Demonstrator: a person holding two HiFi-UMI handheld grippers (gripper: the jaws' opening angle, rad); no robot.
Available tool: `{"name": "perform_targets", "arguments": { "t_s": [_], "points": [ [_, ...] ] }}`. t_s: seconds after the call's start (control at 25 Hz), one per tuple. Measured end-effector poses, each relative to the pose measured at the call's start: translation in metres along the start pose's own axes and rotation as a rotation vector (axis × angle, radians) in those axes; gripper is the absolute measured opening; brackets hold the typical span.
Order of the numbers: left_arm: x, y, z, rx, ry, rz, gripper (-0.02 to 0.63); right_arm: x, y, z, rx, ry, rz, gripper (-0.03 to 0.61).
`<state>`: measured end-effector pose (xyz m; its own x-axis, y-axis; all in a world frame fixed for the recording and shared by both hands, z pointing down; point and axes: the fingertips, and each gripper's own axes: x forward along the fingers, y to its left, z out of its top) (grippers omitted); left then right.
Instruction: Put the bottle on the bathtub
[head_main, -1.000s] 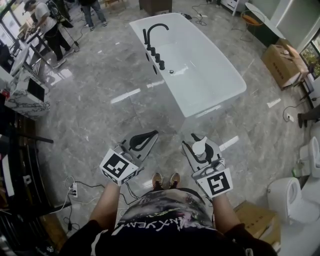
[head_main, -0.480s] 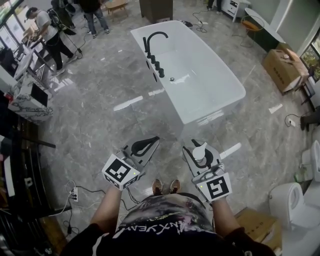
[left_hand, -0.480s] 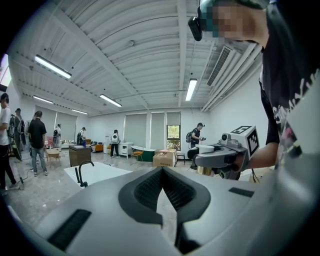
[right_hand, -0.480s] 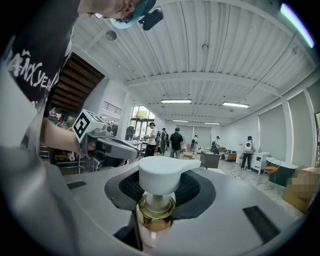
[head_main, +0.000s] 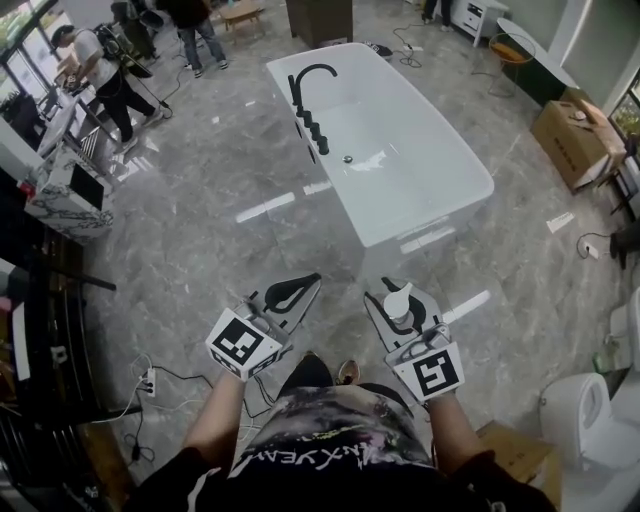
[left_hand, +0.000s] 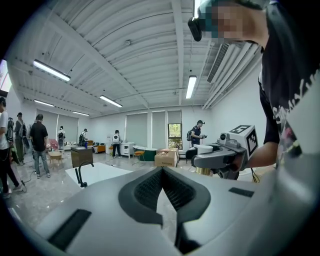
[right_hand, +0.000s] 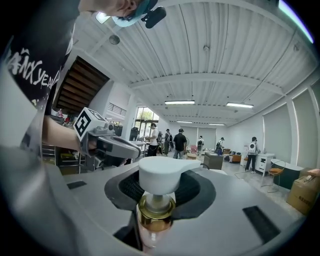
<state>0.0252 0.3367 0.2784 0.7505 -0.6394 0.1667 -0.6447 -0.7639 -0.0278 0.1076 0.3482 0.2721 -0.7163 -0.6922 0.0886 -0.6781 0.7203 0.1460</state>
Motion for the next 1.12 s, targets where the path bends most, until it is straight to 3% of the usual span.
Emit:
{"name": "perform_targets", "arguments": {
  "t_s": [0.52, 1.12],
  "points": [
    [0.024, 0.007, -0.015, 0.017, -0.016, 0.012, 0.011, 0.012, -0.020, -0.020, -0.006, -0.023, 0.001, 0.133],
    [0.071, 0.102, -0.018, 0.009, -0.012, -0.014, 0.011, 0.104, -0.068, -0.025, 0.011, -0.002, -0.014, 0.133]
  ]
}}
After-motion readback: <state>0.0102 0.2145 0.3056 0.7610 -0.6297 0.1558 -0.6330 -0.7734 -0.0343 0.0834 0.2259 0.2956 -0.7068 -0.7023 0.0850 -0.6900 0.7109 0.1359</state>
